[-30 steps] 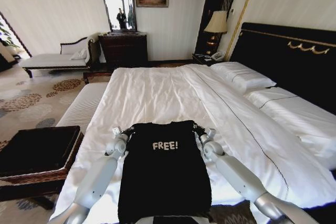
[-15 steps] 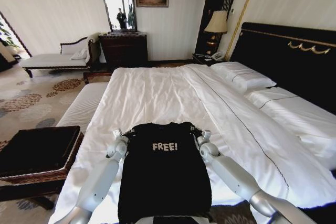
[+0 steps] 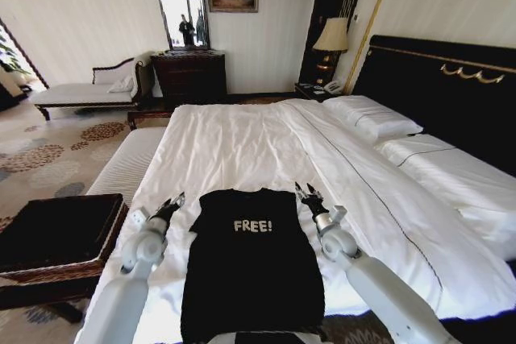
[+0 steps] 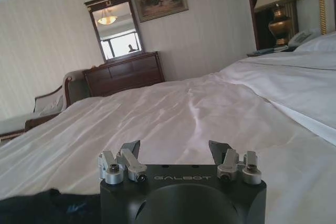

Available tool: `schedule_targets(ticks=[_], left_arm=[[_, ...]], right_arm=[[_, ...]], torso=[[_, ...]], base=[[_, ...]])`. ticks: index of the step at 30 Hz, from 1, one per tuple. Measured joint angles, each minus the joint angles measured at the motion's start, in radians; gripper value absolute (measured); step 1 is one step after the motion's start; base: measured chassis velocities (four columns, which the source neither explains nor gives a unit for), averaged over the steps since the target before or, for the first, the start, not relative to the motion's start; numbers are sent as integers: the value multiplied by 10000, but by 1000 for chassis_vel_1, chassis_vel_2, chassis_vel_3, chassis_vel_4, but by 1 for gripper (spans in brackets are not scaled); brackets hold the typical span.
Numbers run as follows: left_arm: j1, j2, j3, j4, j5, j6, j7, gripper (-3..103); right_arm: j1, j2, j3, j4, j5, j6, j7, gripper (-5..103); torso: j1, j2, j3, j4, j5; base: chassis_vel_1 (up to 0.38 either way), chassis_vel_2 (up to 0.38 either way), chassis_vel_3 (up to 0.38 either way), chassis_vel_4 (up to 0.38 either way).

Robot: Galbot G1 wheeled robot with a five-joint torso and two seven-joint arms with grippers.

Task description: Fold the clothes on the bed and place them into the basket.

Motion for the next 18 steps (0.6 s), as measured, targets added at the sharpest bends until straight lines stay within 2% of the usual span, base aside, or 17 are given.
schedule_targets(ticks=[1, 2, 3, 4, 5, 6, 8, 11, 13, 15, 17, 18], left_arm=[[455, -168, -180, 14, 450, -423, 624, 89], [692, -278, -285, 60, 735, -698, 932, 94], [913, -422, -411, 115, 1013, -1022, 1214, 94], [913, -422, -411, 115, 1013, -1022, 1214, 94], [1057, -558, -515, 138, 1126, -1252, 1369, 98], [1155, -705, -643, 135, 1069, -1409, 1429, 100], [1185, -781, -717, 116, 935, -1455, 1429, 100], [1123, -859, -856, -2, 566, -1469, 1388, 100], [1092, -843, -856, -10, 550, -1465, 1370, 100], [952, -773, -858, -24, 505, -1364, 1224, 100], [889, -744, -841, 8, 504, -1317, 1100, 100], [889, -744, -841, 8, 504, -1317, 1100, 100]], right_arm=[[-164, 30, -151, -81, -853, -1, -4, 81], [-268, 35, -261, -124, -1330, -10, -3, 81], [-386, 27, -410, -143, -1802, -34, 17, 86], [-386, 27, -410, -143, -1802, -34, 17, 86], [-484, -1, -573, -141, -2105, -67, 64, 91], [-573, -59, -747, -119, -2353, -130, 132, 96], [-610, -96, -840, -82, -2439, -183, 210, 99], [-686, -306, -1199, 383, -2381, -761, 1084, 100], [-683, -388, -1263, 516, -2371, -935, 1293, 100], [-463, -849, -1761, 900, -2737, -1784, 2134, 100], [-202, -1313, -2289, 997, -3155, -2129, 2444, 100], [-202, -1313, -2289, 997, -3155, -2129, 2444, 100]], torso=[[0, 0, 0, 0, 4], [-1, 1, -1, -5, 3], [0, 1, 0, -11, 2], [0, 1, 0, -11, 2], [-1, 0, 0, -11, 3], [0, 0, 0, -12, 4], [0, 0, 0, -12, 3], [2, -1, 1, -12, 3], [2, -2, 1, -11, 3], [2, -2, 1, -12, 4], [3, -2, 2, -10, 4], [3, -2, 2, -10, 4]], base=[[0, 0, 0, 0], [0, 0, 0, 0], [0, 0, 0, 0], [0, 0, 0, 0], [0, 0, 0, 0], [0, 0, 0, 0], [0, 0, 0, 0], [0, 0, 0, 0], [0, 0, 0, 0], [0, 0, 0, 0], [0, 0, 0, 0], [0, 0, 0, 0]])
